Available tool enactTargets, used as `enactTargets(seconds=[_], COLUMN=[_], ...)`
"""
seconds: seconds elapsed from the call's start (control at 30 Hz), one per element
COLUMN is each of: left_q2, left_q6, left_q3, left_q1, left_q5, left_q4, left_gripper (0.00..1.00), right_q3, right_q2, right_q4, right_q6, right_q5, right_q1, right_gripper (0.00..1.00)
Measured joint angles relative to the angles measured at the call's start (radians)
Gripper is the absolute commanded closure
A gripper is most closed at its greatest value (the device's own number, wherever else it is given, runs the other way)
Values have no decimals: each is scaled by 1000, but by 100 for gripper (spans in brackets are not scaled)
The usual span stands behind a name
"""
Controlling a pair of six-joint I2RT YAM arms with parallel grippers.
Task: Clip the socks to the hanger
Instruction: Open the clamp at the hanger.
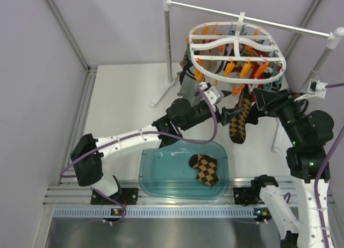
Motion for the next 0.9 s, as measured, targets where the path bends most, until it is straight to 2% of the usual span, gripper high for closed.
enactTargets(seconds=[0.37, 0.63, 0.9], left_q2=[-37, -36, -31], left_q6=[11, 15, 106], left_q3=[-19, -17, -34], left_q1=[-87, -64, -58], left_q5=[-221, -333, -399], left_q4=[-22, -33, -4], left_gripper=[21, 27, 28], right_q3=[0, 0, 0], right_q2=[0, 11, 20], right_q4=[12, 21, 24], right_q6=[2, 4, 5], right_q5=[-7, -15, -19], right_q1=[0, 0, 0], right_gripper=[47, 48, 49])
